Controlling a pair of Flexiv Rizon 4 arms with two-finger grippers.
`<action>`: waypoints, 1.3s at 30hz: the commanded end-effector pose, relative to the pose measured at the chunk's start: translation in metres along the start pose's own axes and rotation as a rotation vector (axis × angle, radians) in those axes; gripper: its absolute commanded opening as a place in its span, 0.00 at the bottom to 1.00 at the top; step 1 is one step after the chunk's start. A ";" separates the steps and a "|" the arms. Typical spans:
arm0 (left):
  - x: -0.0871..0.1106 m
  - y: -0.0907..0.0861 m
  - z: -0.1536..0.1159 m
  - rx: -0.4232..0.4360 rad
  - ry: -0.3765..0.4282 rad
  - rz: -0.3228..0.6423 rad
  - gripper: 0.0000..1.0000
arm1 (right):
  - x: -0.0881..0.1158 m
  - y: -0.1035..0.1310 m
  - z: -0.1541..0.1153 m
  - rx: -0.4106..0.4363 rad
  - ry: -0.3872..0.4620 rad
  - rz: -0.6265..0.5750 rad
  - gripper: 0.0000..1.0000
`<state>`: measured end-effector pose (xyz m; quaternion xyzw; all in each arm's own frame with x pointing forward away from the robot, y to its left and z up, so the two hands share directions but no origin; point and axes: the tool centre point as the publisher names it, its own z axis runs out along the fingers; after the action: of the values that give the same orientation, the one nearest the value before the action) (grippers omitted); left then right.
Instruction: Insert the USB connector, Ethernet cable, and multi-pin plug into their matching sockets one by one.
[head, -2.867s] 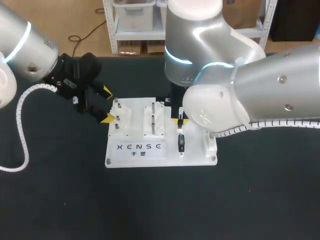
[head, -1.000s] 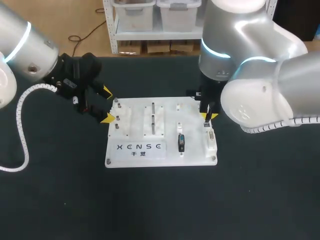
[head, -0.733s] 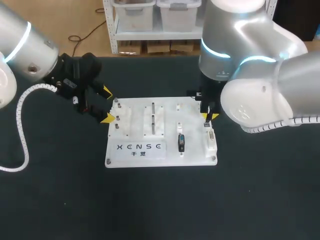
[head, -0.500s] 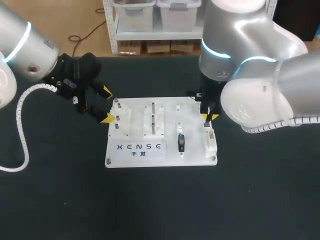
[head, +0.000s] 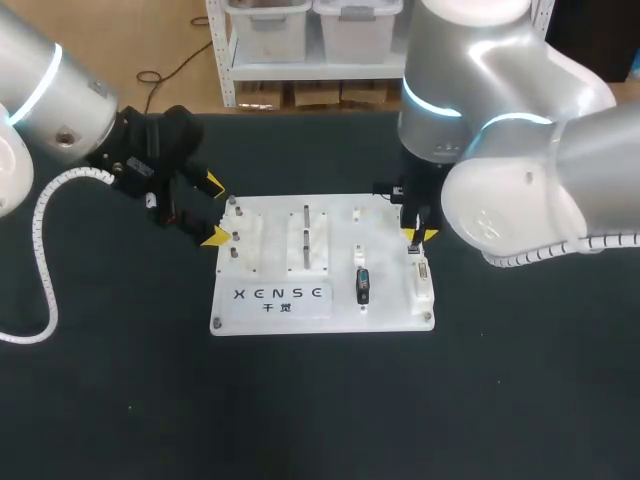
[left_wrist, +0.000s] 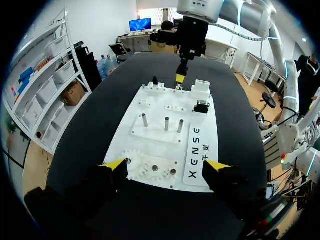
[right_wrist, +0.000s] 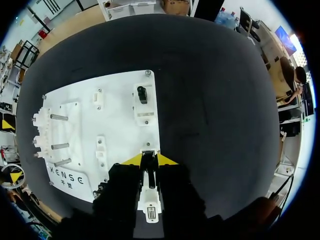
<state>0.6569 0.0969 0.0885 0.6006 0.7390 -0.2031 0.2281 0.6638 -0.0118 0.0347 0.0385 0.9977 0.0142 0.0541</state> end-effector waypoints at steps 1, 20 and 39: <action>0.000 0.000 0.000 -0.001 0.000 0.000 1.00 | 0.002 -0.002 0.001 -0.001 -0.004 0.001 0.00; 0.000 0.000 0.000 -0.001 0.000 0.000 1.00 | 0.004 -0.003 0.010 0.023 0.008 0.014 0.00; 0.000 0.000 0.000 -0.001 0.000 0.000 1.00 | -0.001 -0.007 0.038 0.077 0.043 0.080 0.00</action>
<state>0.6569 0.0969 0.0885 0.6005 0.7390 -0.2031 0.2281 0.6667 -0.0133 0.0148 0.0788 0.9962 -0.0196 0.0315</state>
